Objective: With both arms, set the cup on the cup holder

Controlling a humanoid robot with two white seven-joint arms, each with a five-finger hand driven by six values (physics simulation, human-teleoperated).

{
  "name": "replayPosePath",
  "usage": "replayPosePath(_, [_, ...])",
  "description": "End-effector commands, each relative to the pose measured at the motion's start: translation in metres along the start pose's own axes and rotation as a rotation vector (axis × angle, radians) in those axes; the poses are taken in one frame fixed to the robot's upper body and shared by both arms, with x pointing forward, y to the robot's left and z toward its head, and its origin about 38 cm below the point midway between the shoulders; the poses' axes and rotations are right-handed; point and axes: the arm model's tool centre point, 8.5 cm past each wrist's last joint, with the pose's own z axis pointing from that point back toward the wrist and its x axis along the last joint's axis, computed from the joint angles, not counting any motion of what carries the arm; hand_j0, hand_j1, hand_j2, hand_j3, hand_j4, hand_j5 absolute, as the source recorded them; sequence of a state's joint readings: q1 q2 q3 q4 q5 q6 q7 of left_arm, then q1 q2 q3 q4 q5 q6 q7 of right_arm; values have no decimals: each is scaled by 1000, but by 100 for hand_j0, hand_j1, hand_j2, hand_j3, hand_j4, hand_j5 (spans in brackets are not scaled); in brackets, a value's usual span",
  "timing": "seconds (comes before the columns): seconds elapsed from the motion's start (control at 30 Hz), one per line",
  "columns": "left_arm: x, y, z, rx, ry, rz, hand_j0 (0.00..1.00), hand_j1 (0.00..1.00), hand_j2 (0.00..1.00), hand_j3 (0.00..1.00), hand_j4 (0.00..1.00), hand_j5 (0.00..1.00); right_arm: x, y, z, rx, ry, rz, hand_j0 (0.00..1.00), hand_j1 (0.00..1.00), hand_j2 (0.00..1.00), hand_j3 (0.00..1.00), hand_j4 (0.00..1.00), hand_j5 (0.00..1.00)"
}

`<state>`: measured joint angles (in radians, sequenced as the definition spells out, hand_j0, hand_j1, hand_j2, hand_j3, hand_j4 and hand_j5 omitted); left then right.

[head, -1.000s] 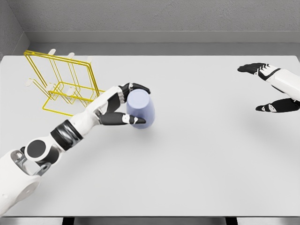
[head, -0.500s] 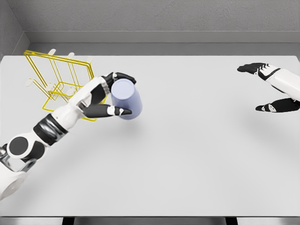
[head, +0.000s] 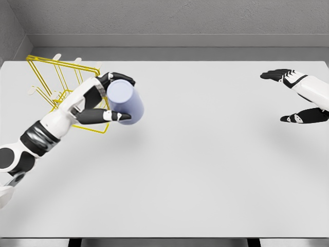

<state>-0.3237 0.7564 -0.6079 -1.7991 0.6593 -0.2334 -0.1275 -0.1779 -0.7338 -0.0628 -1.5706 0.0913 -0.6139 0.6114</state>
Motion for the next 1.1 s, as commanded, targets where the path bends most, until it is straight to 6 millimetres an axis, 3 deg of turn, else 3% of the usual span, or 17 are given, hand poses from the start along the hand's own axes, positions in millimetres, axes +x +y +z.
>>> replayPosePath(0.0, [2, 5, 3, 7, 3, -3, 66, 66, 66, 66, 66, 66, 0, -1, 0, -4, -1, -6, 100, 100, 100, 100, 100, 100])
replayPosePath(1.07, [14, 32, 22, 45, 3, -38, 68, 68, 68, 68, 68, 68, -2, -2, 3, -21, 8, -8, 100, 100, 100, 100, 100, 100])
